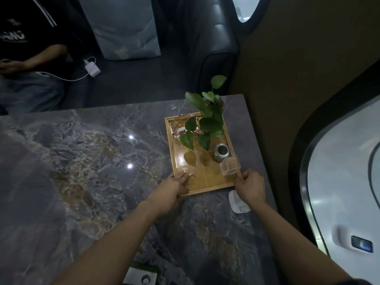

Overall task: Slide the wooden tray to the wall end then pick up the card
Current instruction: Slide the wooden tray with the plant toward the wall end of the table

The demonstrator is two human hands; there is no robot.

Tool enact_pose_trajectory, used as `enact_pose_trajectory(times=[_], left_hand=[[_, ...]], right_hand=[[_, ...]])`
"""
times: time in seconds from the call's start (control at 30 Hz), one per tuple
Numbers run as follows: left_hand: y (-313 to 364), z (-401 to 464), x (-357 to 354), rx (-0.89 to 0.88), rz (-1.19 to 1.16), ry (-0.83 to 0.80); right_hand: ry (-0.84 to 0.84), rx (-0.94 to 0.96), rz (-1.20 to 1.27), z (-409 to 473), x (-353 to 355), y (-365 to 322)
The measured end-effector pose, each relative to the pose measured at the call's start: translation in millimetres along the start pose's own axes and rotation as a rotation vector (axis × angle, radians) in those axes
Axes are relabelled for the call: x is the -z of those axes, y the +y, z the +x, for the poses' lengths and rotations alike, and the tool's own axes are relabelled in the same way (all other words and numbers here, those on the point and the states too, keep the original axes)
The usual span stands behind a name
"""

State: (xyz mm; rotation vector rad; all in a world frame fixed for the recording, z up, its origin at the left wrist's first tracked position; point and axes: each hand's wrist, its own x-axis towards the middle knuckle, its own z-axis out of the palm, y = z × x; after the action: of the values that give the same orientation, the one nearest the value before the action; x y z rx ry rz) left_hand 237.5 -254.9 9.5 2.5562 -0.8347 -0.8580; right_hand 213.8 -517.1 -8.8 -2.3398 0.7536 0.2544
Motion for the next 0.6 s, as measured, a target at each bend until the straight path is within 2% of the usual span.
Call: enact_pose_trajectory(times=[0.3, 0.5, 0.6], left_hand=[[-0.7, 0.9, -1.6, 0.006, -0.037, 0.026], [-0.9, -11.8, -26.1, 0.032, -0.205, 0.315], [3.6, -18.8, -39.8, 0.151, -0.314, 0.490]], right_hand=[[0.022, -0.038, 0.059, -3.6, -3.4, 5.0], [0.035, 0.044, 0.160, -12.6, 2.5, 17.4], [0.065, 0.149, 0.091, -28.4, 4.1, 24.7]])
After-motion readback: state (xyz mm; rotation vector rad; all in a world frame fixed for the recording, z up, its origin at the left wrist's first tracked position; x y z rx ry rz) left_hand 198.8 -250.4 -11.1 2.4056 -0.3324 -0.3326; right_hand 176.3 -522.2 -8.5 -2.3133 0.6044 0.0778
